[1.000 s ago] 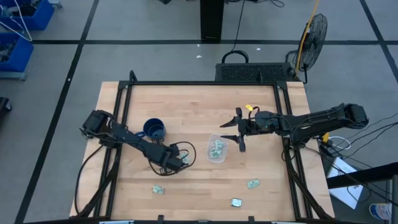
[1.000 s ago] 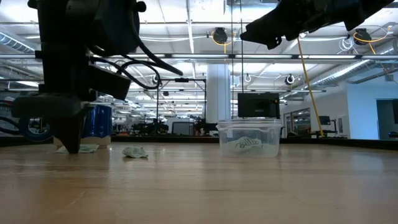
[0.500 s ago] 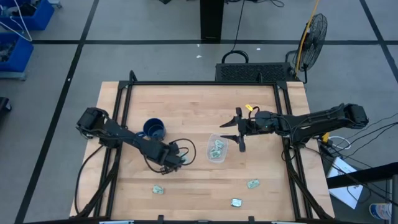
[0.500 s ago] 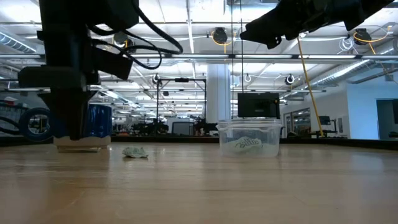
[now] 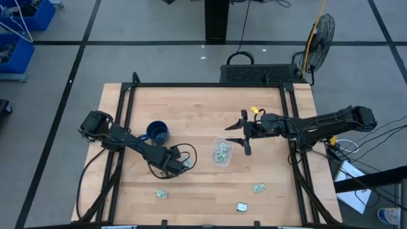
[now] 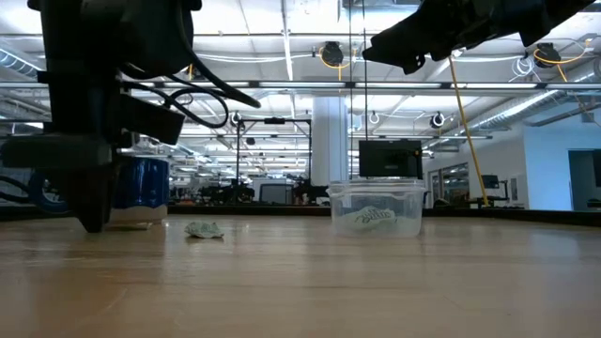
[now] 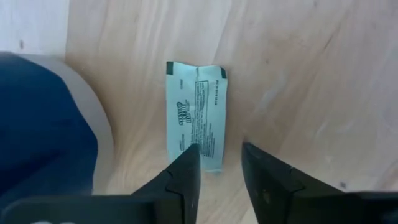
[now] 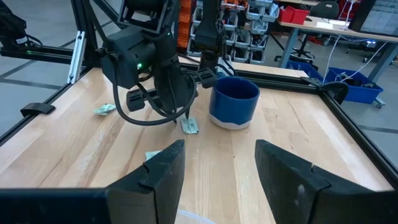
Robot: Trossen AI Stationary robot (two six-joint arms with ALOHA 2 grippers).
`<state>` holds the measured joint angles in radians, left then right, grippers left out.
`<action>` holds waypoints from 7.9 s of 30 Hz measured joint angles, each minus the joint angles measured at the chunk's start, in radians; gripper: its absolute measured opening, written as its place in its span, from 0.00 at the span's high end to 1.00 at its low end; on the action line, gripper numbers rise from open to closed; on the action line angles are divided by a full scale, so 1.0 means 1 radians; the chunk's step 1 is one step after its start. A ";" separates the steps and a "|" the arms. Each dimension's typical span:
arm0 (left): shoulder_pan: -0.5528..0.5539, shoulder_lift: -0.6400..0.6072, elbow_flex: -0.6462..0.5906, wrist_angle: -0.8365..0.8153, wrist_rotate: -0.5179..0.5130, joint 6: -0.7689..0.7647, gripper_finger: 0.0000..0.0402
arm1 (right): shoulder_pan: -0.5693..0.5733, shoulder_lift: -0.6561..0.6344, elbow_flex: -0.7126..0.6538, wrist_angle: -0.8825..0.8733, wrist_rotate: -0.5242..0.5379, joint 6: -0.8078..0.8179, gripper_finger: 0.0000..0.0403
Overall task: Pick and place Stevia / Truvia into bins
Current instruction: Put the stevia packet into the transparent container
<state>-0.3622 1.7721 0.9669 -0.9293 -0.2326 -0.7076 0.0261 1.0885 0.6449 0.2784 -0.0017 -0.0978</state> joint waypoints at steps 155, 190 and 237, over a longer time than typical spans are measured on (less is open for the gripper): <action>-0.307 -0.154 -0.186 0.643 0.391 -0.083 0.72 | 0.002 -0.297 0.000 -0.124 -0.236 0.111 0.53; -0.355 -0.154 -0.200 0.630 0.343 0.372 0.72 | 0.002 -0.297 0.000 -0.126 -0.236 0.111 0.53; 0.283 -0.003 -0.106 1.386 0.142 0.656 0.99 | 0.002 -0.274 0.000 -0.132 -0.231 0.129 0.53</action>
<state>-0.0792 1.7693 0.8611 0.4562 -0.0904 -0.0515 0.0277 0.8141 0.6449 0.1463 -0.2329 0.0311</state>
